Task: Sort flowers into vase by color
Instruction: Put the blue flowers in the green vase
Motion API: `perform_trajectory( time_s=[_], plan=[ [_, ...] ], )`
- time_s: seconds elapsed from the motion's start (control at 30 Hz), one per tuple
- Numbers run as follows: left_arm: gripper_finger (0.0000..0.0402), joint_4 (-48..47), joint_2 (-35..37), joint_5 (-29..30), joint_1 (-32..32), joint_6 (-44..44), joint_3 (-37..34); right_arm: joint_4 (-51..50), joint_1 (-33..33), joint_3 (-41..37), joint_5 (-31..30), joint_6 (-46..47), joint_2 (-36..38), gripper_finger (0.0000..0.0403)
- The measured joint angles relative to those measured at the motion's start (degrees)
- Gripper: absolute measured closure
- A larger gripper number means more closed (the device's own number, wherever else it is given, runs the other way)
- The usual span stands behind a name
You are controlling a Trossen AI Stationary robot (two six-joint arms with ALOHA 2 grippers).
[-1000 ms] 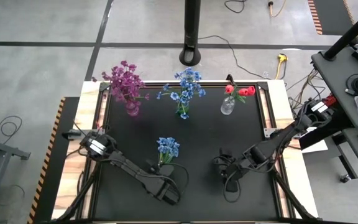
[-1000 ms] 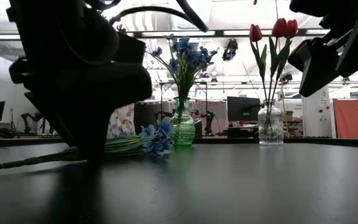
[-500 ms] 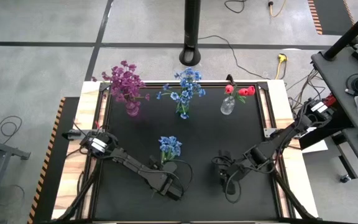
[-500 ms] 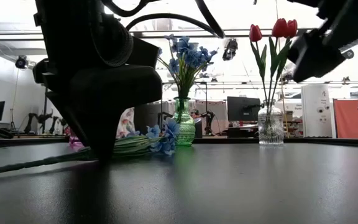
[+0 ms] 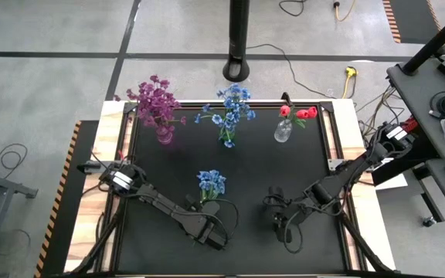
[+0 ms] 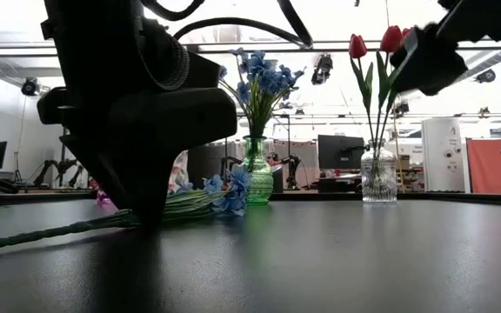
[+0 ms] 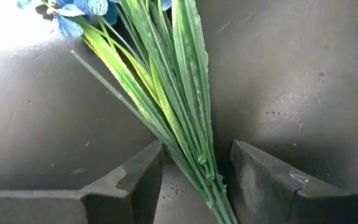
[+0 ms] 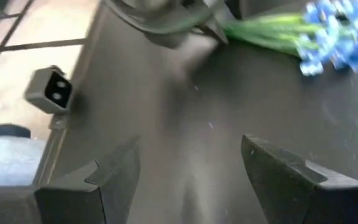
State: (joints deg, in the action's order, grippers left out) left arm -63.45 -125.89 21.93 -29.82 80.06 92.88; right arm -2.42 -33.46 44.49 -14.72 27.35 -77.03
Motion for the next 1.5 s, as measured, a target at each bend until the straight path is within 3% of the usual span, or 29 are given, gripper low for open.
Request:
perform_trajectory(
  time_s=[0.3,0.5,0.73,0.9,0.97,1.23,1.5],
  plan=[
    [0.0223,0.3,0.2,-5.2,1.0,0.9,-0.2,7.0,-0.1,0.0,0.1,-12.0,-0.4,0.0138],
    [0.0233,0.5,0.2,-6.0,1.8,0.7,-0.2,6.2,-0.1,0.0,0.2,-12.5,-0.4,0.0138],
    [0.0311,1.0,0.1,-6.0,1.9,1.1,-0.2,-1.6,-0.1,0.0,0.1,-10.9,-0.4,0.0138],
    [0.0383,0.3,0.0,-5.8,1.7,0.5,-0.3,-1.7,-0.2,0.0,0.1,-8.6,-0.4,0.0138],
    [0.0392,0.2,0.0,-5.7,1.7,0.0,-0.4,-1.7,-0.2,0.0,0.1,-8.0,-0.4,0.0138],
    [0.0395,0.5,-0.2,-0.8,1.0,-1.1,0.2,-1.8,-0.5,0.0,0.1,-8.3,-0.4,0.0138],
    [0.0397,0.8,-0.1,4.9,-1.9,-3.1,5.5,-1.8,-0.6,-1.0,-0.3,-8.9,-0.4,0.0138]
  ],
)
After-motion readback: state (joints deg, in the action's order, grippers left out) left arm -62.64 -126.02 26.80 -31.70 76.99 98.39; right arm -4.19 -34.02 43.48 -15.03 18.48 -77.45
